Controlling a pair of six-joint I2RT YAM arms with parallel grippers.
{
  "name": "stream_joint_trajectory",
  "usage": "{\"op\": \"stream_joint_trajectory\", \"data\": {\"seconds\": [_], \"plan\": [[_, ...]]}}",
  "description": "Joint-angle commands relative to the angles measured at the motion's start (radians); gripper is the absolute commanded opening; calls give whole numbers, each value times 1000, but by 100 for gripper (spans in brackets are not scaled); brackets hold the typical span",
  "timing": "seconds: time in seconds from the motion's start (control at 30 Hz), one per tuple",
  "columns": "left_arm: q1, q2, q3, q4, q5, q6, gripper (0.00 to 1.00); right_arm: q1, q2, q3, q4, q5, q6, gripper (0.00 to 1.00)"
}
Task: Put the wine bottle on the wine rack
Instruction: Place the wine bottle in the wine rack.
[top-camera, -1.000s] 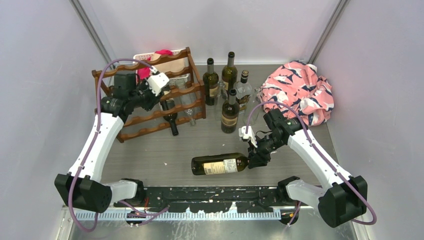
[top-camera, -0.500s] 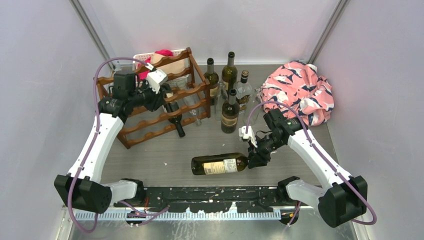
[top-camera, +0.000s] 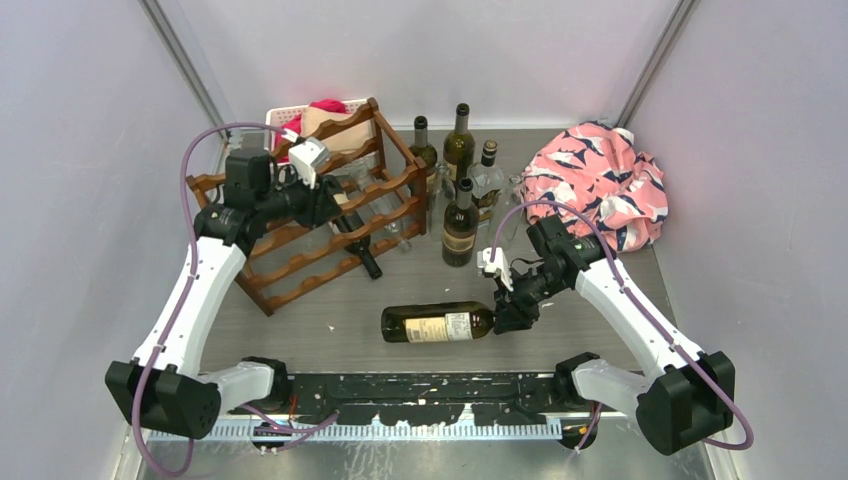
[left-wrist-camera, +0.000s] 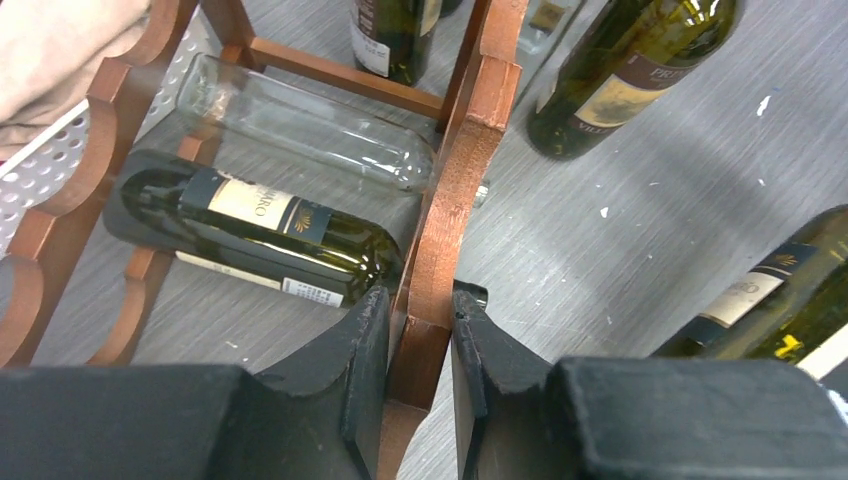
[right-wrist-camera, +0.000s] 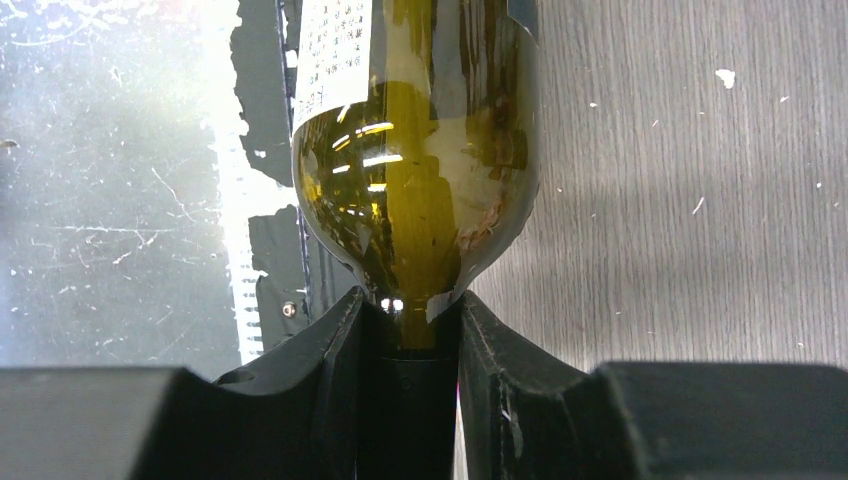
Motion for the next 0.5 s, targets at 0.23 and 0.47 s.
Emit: {"op": "stream_joint_trajectory", "data": {"seconds": [0.23, 0.47], "plan": [[-30, -81, -28, 30, 27, -158, 47, 18, -42, 34, 152, -135, 140, 1], [-30, -221, -25, 19, -58, -238, 76, 80, -17, 77, 144, -41, 169, 1]]}}
